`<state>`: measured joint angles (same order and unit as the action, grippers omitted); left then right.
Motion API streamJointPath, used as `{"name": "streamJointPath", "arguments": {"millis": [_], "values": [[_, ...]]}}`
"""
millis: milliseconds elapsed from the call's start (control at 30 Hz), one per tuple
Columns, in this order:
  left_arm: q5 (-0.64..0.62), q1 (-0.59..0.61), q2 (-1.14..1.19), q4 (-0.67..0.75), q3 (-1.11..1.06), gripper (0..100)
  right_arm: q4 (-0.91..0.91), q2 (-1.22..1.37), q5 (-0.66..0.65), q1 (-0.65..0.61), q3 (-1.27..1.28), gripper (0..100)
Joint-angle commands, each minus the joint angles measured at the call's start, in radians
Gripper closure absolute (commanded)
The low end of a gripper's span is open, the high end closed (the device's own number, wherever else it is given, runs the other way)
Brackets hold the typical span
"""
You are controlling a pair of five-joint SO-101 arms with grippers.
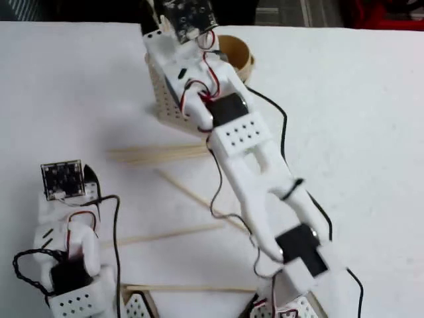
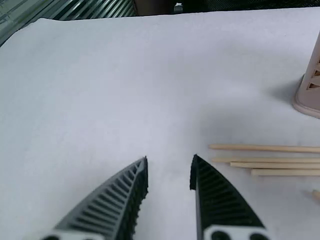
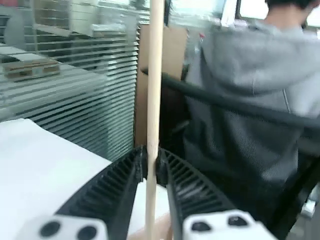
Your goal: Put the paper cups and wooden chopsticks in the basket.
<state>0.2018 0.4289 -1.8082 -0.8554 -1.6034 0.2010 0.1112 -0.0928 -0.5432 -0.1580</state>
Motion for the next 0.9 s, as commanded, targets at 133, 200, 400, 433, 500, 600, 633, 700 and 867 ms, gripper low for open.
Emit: {"name": "streamJointPath", "arguments": {"millis": [133, 200, 400, 433, 500, 600, 633, 700, 867], "values": [[-0.006, 0.005, -0.015, 0.021, 0.006, 85, -0.041, 0.097, 0.028, 0.039, -0.049, 97.1], [-0.006, 0.005, -0.015, 0.021, 0.006, 85, -0.005, 0.094, 0.028, 0.036, -0.058, 93.8], [-0.006, 0.005, -0.015, 0.023, 0.006, 85, 0.236, 0.027, 0.025, 0.013, -0.126, 86.9], [-0.006, 0.005, -0.015, 0.032, 0.005, 85, 0.282, 0.01, 0.023, 0.007, -0.127, 89.7], [-0.006, 0.005, -0.015, 0.041, 0.002, 85, 0.369, -0.033, 0.023, -0.007, -0.126, 97.0], [-0.006, 0.005, -0.015, 0.041, 0.002, 85, 0.535, -0.093, 0.023, -0.019, -0.115, 95.9], [-0.006, 0.005, -0.015, 0.041, 0.002, 85, 0.584, -0.111, 0.023, -0.021, -0.103, 95.7], [-0.006, 0.005, -0.015, 0.041, 0.0, 85, 0.661, -0.145, 0.023, -0.022, -0.069, 97.4], [-0.006, 0.002, -0.015, 0.041, -0.003, 85, 0.78, -0.251, 0.025, -0.021, 0.068, 98.1]]}}
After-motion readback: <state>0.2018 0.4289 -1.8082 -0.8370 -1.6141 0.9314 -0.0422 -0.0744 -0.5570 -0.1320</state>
